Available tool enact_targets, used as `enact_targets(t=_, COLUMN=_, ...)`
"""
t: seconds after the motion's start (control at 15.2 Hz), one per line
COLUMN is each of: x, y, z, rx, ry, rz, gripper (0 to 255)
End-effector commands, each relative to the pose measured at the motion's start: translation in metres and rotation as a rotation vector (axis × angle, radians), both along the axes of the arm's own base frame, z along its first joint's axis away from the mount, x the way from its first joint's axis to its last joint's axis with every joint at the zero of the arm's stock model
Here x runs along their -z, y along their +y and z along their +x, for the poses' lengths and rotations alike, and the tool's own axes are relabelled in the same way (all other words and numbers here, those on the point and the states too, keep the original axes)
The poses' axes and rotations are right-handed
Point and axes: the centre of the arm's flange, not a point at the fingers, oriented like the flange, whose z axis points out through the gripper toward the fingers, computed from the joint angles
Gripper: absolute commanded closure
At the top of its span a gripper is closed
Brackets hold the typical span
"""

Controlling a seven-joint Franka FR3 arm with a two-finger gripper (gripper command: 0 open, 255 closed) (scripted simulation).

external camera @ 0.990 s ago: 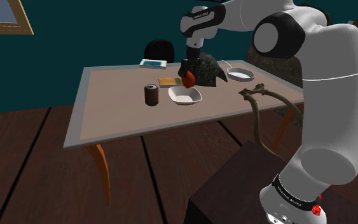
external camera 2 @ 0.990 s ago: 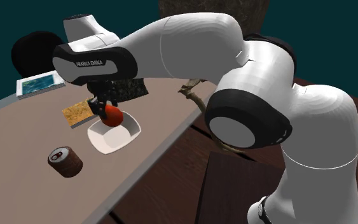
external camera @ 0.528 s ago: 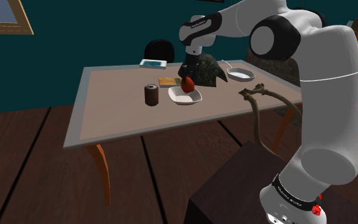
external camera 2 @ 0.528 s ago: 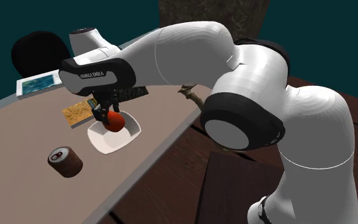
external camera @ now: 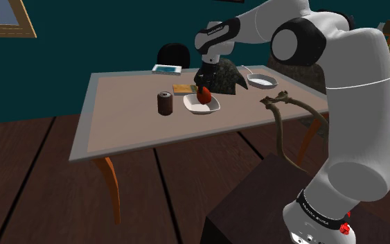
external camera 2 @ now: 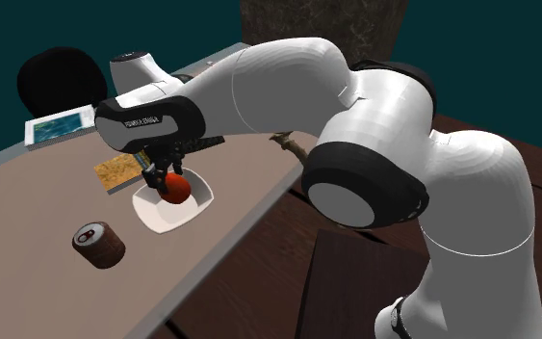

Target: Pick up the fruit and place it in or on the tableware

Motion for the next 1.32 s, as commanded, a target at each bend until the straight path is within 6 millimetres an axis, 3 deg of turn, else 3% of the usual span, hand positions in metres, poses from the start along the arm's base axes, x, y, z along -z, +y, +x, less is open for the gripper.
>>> enact_targets(t=0.0, x=0.0, y=0.0, z=0.0, rx=0.0, ry=0.0, rz=0.0, gripper=255)
enact_targets(t=0.07, x=0.0, y=0.0, z=0.0, rx=0.0, ry=0.0, rz=0.0, gripper=255)
enact_targets(t=0.13, x=0.0, y=0.0, z=0.0, rx=0.0, ry=0.0, rz=0.0, gripper=0)
enact_targets(t=0.46, x=0.0, y=0.0, z=0.0, rx=0.0, ry=0.0, rz=0.0, gripper=0)
enact_targets(t=0.73, x=-0.05, y=-0.003, z=0.0, rx=0.0, ry=0.0, rz=0.0, gripper=0)
enact_targets(t=1.25, x=-0.05, y=-0.003, z=0.0, rx=0.0, ry=0.0, rz=0.0, gripper=0)
